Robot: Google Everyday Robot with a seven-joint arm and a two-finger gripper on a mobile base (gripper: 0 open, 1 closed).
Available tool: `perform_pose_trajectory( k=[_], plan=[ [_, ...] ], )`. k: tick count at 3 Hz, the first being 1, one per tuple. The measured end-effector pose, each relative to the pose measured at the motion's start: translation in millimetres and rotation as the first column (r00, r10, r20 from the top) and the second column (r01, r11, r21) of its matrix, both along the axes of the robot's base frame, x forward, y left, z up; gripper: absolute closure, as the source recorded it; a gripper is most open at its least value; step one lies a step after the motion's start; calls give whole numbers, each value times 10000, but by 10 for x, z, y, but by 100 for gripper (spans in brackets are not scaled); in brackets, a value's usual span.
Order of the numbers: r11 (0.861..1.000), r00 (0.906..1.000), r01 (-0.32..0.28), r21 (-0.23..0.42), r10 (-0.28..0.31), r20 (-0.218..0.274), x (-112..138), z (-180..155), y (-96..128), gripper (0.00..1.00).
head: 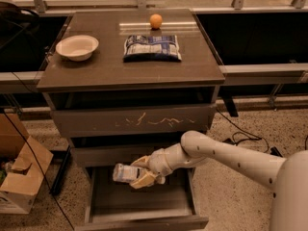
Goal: Place blue plastic bottle into bottom drawer
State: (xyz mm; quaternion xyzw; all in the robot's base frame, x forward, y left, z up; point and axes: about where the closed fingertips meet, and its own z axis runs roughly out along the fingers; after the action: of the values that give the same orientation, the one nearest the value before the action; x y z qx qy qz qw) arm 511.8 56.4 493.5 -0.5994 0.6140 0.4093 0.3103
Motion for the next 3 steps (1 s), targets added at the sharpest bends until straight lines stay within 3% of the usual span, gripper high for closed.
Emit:
perform_pose_trajectory(
  k=[1, 2, 3],
  plan=[
    [9989, 9986, 456, -47, -457, -274, 139, -516, -109, 100],
    [9960, 9928, 866, 200, -846, -853, 216, -1101, -217, 100],
    [9896, 9774, 1361, 464, -1264, -1694, 231, -1703, -330, 100]
  ],
)
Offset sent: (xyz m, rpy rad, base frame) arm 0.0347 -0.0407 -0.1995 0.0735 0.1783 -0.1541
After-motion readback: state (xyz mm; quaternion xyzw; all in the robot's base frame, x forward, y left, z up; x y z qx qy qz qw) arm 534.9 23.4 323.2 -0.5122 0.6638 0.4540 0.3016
